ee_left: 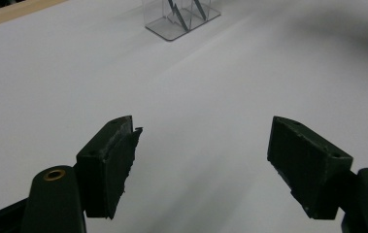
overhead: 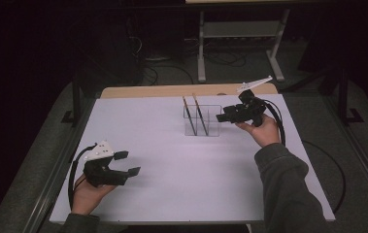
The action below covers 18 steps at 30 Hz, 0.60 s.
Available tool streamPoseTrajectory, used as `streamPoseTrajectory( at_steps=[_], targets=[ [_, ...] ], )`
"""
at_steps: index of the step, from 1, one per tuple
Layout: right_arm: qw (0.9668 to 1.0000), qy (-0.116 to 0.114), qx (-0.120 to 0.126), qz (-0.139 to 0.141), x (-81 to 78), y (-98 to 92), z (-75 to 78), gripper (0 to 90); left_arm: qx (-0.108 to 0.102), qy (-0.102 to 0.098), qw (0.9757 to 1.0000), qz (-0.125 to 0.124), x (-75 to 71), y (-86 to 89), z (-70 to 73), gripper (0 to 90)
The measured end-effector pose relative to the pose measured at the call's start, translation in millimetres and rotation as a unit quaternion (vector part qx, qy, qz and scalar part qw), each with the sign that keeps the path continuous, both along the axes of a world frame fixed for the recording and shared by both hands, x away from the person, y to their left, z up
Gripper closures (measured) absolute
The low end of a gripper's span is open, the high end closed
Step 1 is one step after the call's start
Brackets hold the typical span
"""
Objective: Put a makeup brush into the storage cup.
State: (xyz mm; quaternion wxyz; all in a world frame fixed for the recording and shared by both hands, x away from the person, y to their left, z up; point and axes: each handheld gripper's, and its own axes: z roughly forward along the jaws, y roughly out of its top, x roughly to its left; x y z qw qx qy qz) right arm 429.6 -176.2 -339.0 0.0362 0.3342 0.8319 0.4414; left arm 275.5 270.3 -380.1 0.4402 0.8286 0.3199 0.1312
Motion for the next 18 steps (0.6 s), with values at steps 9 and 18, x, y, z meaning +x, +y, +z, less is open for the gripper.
streamPoseTrajectory(
  at_steps=[9, 18],
  targets=[
    [1.0000, -0.001, -0.005, 0.001, -7.4, 0.4, 0.3, 41.6, 0.000, 0.000, 1.0000, 0.000, -0.2, 0.1, 0.1, 24.4],
    [0.9999, -0.008, -0.007, -0.001, -13.9, -2.5, -2.5, 38.7, -0.001, 0.001, 1.0000, 0.000, 0.7, 0.2, -1.0, 23.2]
  ],
)
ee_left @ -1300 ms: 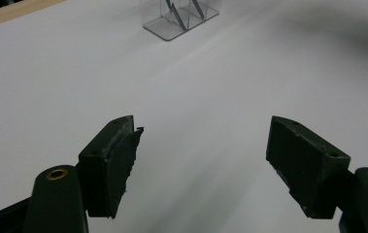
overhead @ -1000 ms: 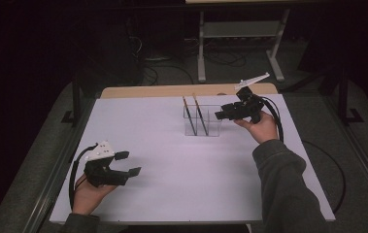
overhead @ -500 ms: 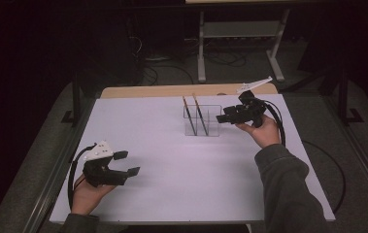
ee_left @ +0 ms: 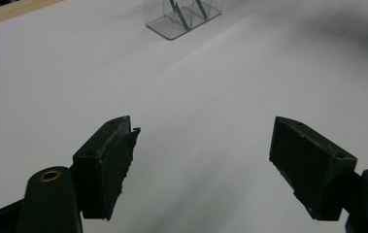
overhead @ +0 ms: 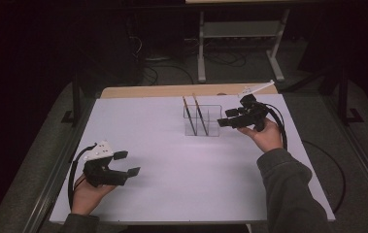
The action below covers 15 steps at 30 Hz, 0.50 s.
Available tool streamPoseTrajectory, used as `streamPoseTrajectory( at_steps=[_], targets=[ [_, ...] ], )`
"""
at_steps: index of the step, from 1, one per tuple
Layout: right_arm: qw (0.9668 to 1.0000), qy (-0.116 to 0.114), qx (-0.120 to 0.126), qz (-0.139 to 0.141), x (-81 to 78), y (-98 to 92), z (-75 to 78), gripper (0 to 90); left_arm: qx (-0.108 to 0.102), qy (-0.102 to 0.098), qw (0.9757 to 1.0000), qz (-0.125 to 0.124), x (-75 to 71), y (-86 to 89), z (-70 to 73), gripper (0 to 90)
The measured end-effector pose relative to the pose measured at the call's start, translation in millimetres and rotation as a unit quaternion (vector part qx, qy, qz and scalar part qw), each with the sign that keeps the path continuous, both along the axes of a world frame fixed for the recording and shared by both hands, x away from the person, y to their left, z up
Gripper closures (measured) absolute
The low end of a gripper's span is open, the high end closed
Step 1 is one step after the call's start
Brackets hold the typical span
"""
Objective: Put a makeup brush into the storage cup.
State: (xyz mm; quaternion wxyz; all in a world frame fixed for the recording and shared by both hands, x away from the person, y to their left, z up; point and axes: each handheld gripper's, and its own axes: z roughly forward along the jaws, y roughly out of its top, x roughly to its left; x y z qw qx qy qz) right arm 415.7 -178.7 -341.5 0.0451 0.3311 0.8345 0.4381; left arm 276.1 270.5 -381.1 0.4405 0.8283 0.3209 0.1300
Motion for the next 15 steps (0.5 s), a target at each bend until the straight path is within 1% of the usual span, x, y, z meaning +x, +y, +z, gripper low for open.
streamPoseTrajectory(
  at_steps=[3, 7, 8, 13, 14, 15],
  targets=[
    [1.0000, -0.001, -0.002, -0.002, -2.7, -2.1, -1.6, 38.1, 0.000, 0.000, 1.0000, 0.000, 0.2, 0.0, -0.2, 22.9],
    [0.9999, -0.003, -0.011, -0.006, -6.1, -3.2, -1.4, 37.7, 0.003, 0.000, 1.0000, -0.001, 0.1, -0.1, 0.2, 22.8],
    [0.9999, -0.008, -0.012, -0.004, -6.4, -3.8, -1.5, 37.7, 0.002, 0.000, 1.0000, 0.000, -0.1, -0.3, 0.4, 22.8],
    [0.9998, -0.012, -0.012, -0.005, -10.6, -6.1, -0.6, 37.0, 0.000, 0.001, 1.0000, 0.001, -0.3, -0.3, 0.7, 22.8],
    [0.9999, -0.009, -0.012, -0.006, -11.9, -6.3, -0.2, 36.9, 0.001, 0.000, 1.0000, 0.001, -0.2, -0.2, 0.5, 22.8],
    [0.9998, -0.013, -0.011, -0.005, -12.5, -6.9, -0.7, 36.8, 0.003, 0.001, 1.0000, 0.001, 0.0, -0.1, 0.3, 22.8]
  ],
)
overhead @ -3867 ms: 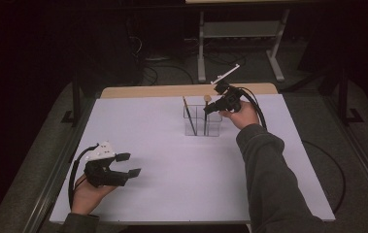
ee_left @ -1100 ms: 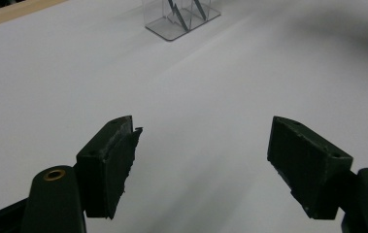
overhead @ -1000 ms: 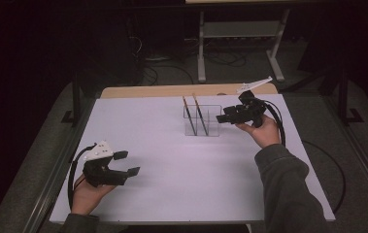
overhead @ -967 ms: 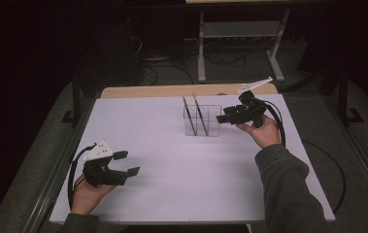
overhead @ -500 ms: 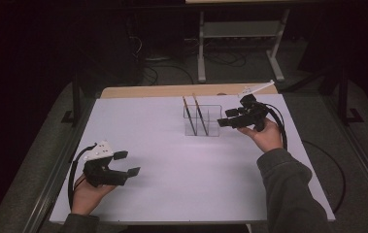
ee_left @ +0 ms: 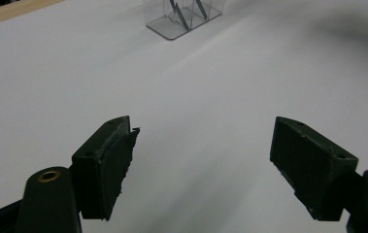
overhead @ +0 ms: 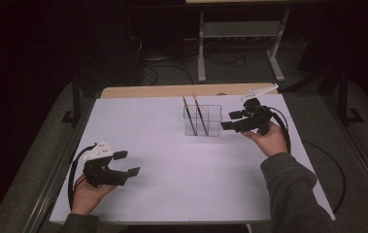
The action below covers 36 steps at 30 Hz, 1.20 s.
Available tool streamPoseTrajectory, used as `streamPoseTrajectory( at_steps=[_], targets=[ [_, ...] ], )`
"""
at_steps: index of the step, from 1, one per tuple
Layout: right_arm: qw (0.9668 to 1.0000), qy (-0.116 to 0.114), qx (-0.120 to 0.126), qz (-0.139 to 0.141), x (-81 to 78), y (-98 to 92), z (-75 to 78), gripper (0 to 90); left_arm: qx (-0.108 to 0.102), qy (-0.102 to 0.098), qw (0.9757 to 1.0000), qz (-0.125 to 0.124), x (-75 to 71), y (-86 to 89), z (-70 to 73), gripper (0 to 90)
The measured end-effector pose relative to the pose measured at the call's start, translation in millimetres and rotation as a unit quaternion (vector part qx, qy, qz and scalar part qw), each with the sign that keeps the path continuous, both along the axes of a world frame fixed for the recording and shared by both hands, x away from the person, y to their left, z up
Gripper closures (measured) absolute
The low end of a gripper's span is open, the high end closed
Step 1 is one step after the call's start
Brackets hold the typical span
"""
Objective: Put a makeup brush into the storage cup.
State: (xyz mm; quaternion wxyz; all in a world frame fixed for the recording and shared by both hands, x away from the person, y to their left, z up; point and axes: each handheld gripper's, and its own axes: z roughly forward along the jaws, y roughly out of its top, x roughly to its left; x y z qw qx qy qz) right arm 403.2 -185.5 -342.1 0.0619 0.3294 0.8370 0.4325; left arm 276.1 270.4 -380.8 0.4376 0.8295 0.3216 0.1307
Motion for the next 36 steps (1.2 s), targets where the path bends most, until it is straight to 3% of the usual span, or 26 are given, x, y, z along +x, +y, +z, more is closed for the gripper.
streamPoseTrajectory(
  at_steps=[21, 36],
  targets=[
    [0.9999, -0.005, 0.009, -0.004, -18.0, -13.9, -13.1, 33.2, -0.001, -0.004, 1.0000, 0.000, 1.3, -1.5, -0.5, 22.6],
    [0.9997, -0.011, 0.016, -0.017, -40.7, -27.2, -19.6, 30.9, 0.005, 0.002, 1.0000, -0.002, 1.2, -5.2, -1.9, 22.0]
  ],
)
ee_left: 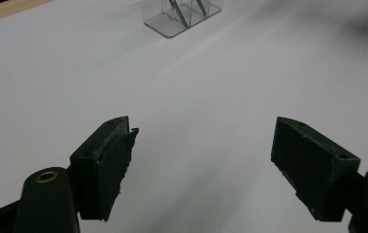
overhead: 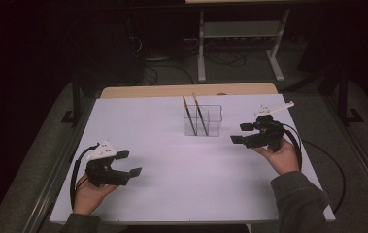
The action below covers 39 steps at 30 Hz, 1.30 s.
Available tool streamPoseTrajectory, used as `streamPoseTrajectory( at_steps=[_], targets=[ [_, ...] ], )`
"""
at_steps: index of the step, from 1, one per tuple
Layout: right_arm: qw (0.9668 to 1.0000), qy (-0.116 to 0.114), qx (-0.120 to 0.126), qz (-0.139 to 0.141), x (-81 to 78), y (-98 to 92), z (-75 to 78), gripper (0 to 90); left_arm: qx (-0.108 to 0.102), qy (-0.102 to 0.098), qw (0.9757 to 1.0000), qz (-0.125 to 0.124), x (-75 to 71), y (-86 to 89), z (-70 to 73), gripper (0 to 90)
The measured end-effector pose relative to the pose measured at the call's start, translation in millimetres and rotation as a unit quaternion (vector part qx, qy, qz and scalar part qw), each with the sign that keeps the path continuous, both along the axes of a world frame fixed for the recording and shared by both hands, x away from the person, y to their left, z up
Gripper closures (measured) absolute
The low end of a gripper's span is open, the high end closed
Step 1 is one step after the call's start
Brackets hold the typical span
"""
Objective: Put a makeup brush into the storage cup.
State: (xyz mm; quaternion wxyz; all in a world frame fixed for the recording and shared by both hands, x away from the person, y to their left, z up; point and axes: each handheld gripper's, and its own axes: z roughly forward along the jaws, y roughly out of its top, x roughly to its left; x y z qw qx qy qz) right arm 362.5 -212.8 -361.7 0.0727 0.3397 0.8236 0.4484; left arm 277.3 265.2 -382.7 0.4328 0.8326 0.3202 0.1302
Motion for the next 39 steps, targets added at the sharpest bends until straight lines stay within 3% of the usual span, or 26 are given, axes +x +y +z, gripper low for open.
streamPoseTrajectory(
  at_steps=[10, 39],
  targets=[
    [1.0000, 0.000, -0.006, 0.008, -9.5, 2.3, -6.2, 29.6, 0.001, 0.002, 1.0000, 0.000, -0.1, 0.3, -0.9, 21.9],
    [0.9999, 0.000, 0.016, 0.002, -34.9, -5.9, -20.7, 28.1, 0.003, 0.004, 1.0000, -0.001, 0.3, 1.1, -3.1, 21.8]
  ],
)
